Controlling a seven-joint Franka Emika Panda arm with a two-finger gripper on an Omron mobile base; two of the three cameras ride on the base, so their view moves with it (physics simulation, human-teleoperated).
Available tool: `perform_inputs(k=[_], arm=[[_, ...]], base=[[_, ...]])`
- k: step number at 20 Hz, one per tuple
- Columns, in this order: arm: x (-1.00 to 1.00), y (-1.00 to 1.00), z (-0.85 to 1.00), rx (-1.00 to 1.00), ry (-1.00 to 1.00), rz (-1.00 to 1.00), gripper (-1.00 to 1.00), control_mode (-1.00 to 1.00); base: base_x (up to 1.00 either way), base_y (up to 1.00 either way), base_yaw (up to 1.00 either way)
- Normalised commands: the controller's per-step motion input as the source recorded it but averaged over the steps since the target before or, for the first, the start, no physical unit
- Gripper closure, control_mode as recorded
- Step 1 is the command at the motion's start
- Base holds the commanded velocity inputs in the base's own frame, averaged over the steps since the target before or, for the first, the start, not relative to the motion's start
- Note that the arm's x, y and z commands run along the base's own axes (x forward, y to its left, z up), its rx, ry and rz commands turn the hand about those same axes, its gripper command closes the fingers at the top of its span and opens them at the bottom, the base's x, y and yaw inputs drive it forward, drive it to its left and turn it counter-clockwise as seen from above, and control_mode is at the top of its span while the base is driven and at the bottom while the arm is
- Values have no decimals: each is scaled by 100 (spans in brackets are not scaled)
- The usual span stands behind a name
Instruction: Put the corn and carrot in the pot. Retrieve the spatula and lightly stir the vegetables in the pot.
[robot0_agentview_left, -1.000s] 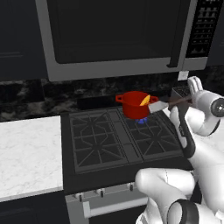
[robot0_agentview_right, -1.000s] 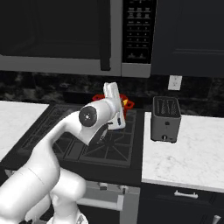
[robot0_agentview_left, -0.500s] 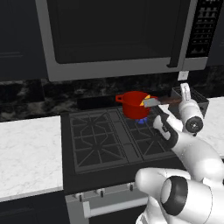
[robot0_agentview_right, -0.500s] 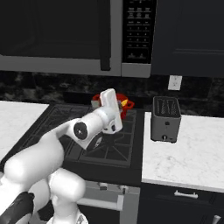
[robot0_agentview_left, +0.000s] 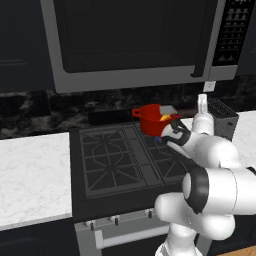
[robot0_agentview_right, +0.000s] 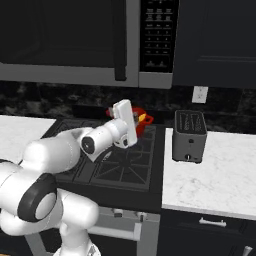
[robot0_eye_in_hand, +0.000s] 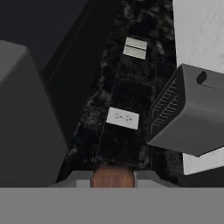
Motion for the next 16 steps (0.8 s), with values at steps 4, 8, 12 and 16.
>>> perform_inputs(k=[4,8,12,16], arm=[[45,11,-11,0,-1,-12,100,-100],[38,29,-16,-7,0,-12,100,-100],[27,41,-37,-14,0,-9,100,-100],[45,22,-22,-15,-3,-7,100,-100]], base=[[0,0,0],[0,0,0],[0,0,0],[0,0,0]])
